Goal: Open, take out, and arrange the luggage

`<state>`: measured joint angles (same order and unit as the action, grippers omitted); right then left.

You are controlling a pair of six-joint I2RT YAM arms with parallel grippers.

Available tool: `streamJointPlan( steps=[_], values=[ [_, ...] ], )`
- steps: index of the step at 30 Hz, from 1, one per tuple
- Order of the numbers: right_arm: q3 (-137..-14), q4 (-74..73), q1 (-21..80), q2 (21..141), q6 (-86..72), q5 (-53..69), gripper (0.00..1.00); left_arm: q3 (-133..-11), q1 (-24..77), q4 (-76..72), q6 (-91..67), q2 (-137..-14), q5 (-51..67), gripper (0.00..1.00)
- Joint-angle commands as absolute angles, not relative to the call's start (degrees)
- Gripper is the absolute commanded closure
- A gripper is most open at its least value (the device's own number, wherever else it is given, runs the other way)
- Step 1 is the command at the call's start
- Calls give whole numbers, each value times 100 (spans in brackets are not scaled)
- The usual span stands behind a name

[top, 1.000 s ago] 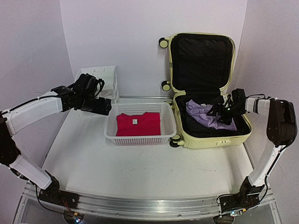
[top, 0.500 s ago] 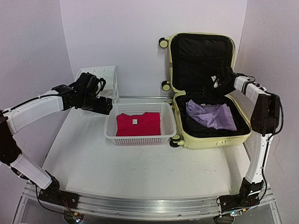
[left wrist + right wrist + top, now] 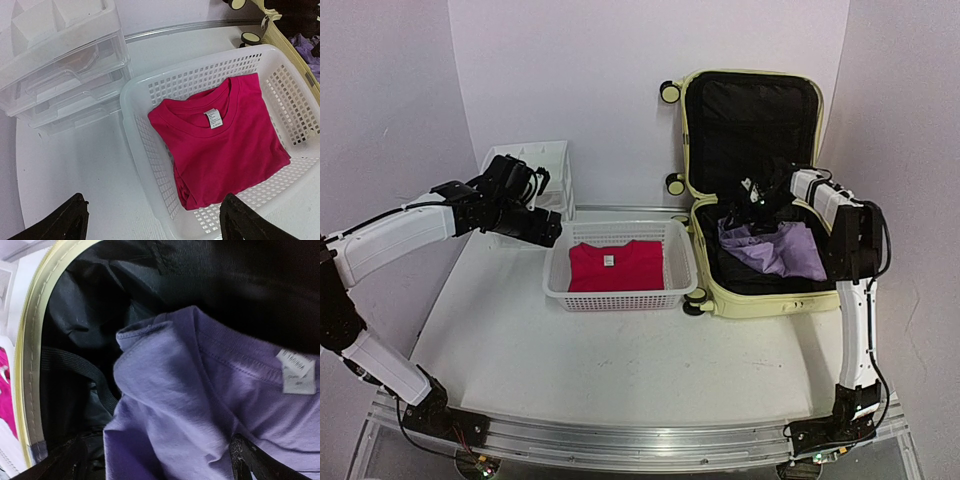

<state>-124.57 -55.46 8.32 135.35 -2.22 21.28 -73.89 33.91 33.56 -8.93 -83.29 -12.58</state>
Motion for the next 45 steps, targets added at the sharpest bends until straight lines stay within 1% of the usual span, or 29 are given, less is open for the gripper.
streamJointPlan(
  steps=[1,4,10,16,20,25,28,35,45],
  values=[
    [-12765,-5716,935,13506,673,1820,2,-7647,3357,3289,-821,-8208,-1233,8],
    [-12904,-5771,1030,13563,1006,1693,2,-7646,3357,3295,-831,-8230,-1161,8],
    [-13424,-5959,1115,13930,1026,1862,2,-7694,3357,3301,-752,-8275,-1105,8],
    [-13378,-6000,1178,13937,1030,1780,2,-7633,3357,3309,-754,-8226,-1060,8],
    [-13358,-6103,1339,13905,1288,1191,3,-7586,3357,3297,-791,-8205,-1041,8],
    [-13256,-6234,1601,13889,1714,185,9,-7571,3357,3308,-792,-8194,-1035,8],
    [-13191,-6296,1696,13855,1899,1,11,-7535,3353,3309,-791,-8170,-1027,8],
    [-13030,-6447,1901,13845,2266,-666,9,-7498,3357,3298,-791,-8139,-1056,8],
    [-13252,-6496,2042,13987,2286,-1128,26,-7480,3350,3297,-739,-8119,-1073,8]
  ],
)
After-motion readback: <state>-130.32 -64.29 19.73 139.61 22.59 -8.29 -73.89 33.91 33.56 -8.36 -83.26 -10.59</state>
